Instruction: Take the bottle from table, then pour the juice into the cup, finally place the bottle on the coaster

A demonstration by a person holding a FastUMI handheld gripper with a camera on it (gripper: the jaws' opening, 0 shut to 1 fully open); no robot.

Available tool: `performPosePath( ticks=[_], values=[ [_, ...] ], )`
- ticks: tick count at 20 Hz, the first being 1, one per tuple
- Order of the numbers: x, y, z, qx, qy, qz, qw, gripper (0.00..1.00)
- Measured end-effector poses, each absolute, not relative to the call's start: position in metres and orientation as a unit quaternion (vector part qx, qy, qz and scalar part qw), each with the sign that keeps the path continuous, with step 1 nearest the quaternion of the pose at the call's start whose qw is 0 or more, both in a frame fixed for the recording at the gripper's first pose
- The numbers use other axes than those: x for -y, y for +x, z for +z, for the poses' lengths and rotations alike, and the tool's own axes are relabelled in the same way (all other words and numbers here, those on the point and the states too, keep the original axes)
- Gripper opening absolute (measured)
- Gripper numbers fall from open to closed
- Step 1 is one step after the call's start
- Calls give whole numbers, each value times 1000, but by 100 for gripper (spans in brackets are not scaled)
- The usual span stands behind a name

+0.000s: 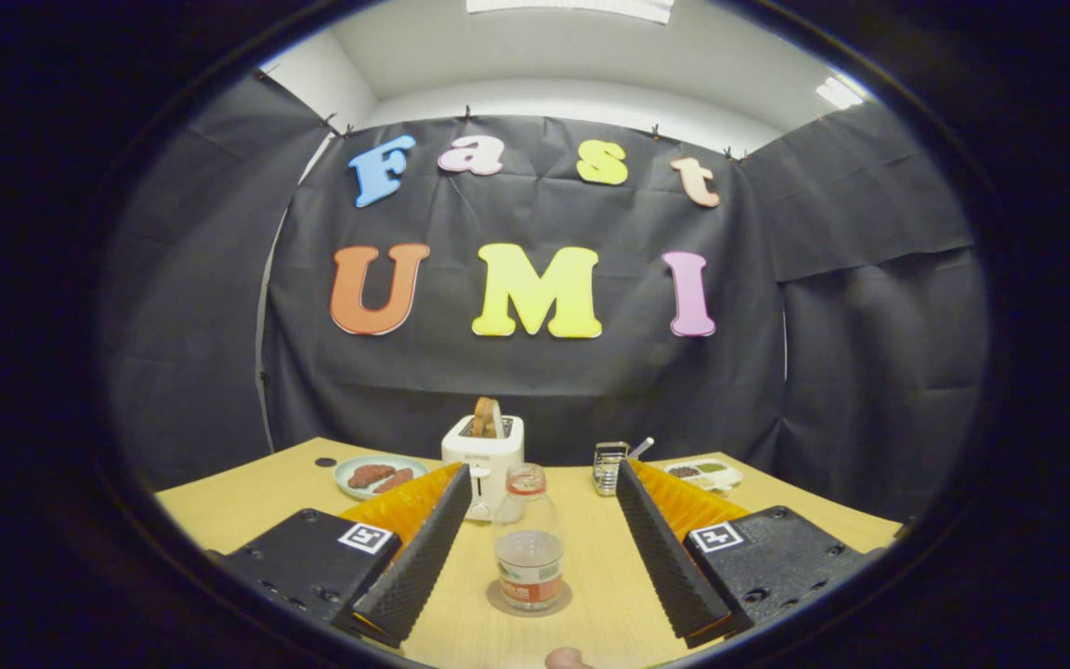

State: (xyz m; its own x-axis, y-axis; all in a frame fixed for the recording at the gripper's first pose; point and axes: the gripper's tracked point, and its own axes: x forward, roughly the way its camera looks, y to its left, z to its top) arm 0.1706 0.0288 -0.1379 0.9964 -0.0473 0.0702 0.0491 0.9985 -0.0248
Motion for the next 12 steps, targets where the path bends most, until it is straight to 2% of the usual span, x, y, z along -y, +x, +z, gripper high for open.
performPosePath(
  ticks=[4,8,12],
  values=[
    [-27,135,-118,40,-43,-17,998,100],
    [-21,108,-118,7,-92,-30,995,100],
    [-18,75,-98,22,-74,-30,997,100]
  ],
)
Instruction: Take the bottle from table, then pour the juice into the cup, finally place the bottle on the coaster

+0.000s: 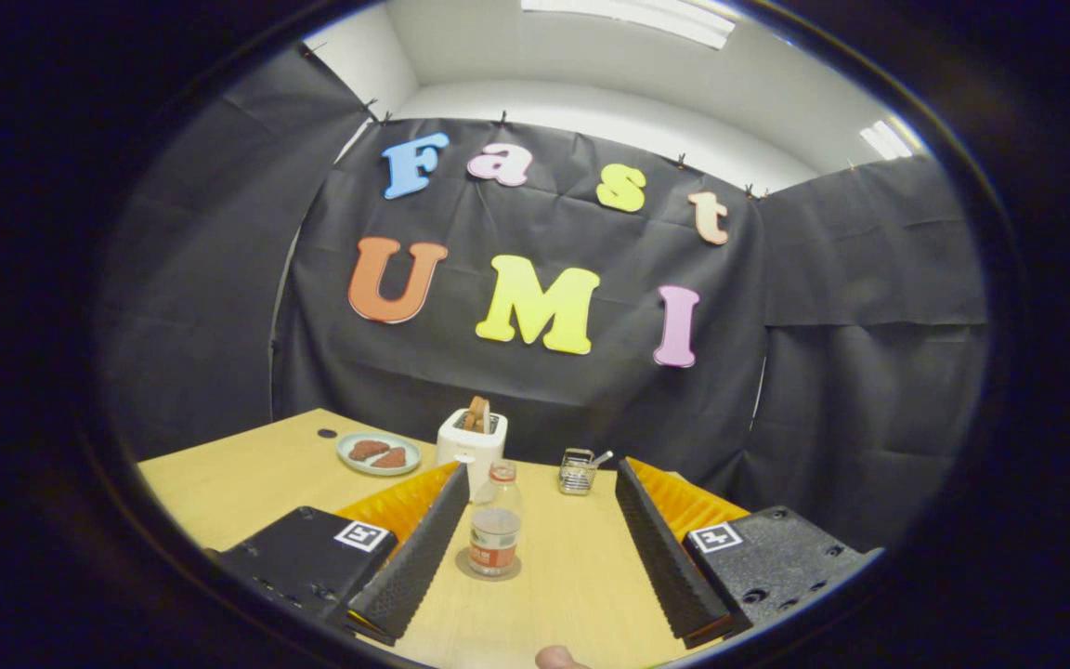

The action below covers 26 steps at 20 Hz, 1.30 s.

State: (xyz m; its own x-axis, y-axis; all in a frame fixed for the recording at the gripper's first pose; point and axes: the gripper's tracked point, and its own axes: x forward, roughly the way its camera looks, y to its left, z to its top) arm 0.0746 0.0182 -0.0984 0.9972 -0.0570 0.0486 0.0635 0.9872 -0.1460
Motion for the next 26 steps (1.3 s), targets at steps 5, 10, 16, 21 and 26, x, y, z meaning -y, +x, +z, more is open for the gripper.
performPosePath(
  ticks=[5,10,16,21,26],
  values=[
    [-20,39,-83,17,-51,-23,998,100],
    [-22,6,-58,19,-45,-20,999,100],
    [-19,-32,-12,60,0,1,998,100],
    [-3,-48,11,88,-3,-8,996,100],
    [0,-46,8,64,3,-6,998,100]
  ],
)
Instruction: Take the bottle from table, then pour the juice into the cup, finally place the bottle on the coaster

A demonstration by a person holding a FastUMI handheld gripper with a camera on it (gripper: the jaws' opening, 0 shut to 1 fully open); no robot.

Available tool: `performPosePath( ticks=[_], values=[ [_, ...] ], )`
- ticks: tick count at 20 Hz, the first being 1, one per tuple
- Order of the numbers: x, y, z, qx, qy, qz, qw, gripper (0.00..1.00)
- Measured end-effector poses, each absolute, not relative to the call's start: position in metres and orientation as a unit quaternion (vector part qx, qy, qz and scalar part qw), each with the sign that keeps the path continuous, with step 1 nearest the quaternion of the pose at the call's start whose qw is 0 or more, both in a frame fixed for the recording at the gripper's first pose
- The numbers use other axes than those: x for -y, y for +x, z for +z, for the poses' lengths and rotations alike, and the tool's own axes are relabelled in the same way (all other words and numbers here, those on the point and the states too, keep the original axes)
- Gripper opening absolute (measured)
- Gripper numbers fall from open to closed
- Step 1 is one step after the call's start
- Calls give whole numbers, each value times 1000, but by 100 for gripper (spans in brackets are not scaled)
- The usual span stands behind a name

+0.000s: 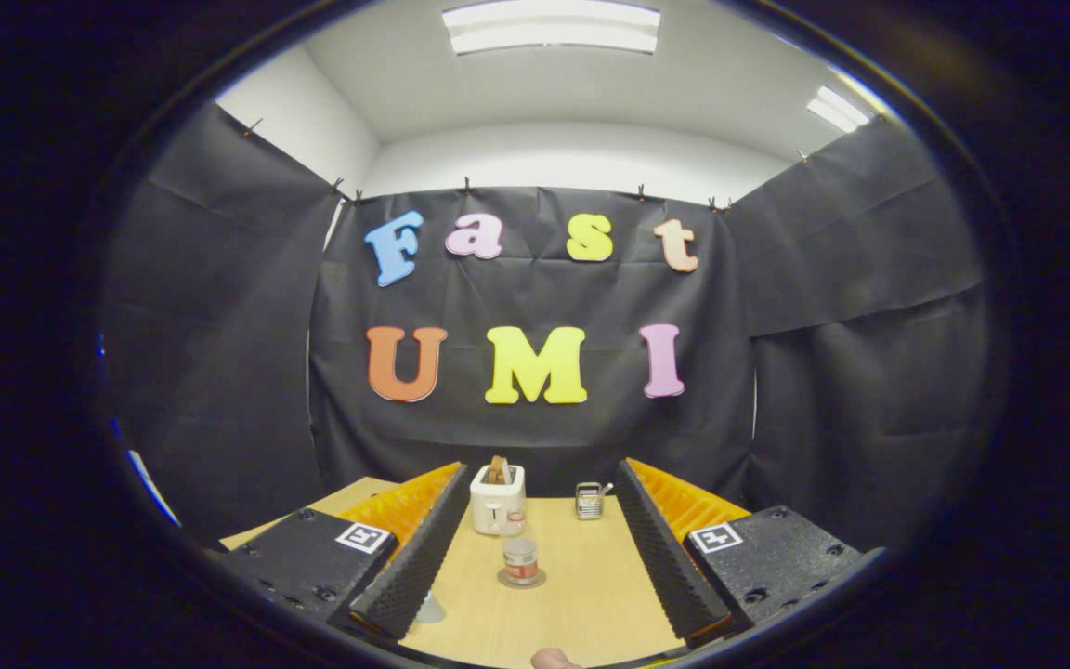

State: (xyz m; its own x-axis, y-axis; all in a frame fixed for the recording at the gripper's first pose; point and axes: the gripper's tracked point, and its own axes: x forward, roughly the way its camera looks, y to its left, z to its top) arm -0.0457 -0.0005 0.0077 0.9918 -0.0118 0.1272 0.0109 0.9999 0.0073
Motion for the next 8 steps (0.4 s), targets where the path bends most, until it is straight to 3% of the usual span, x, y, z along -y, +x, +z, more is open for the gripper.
performPosePath(
  ticks=[8],
  values=[
    [0,-50,4,45,-11,-7,999,100]
  ],
)
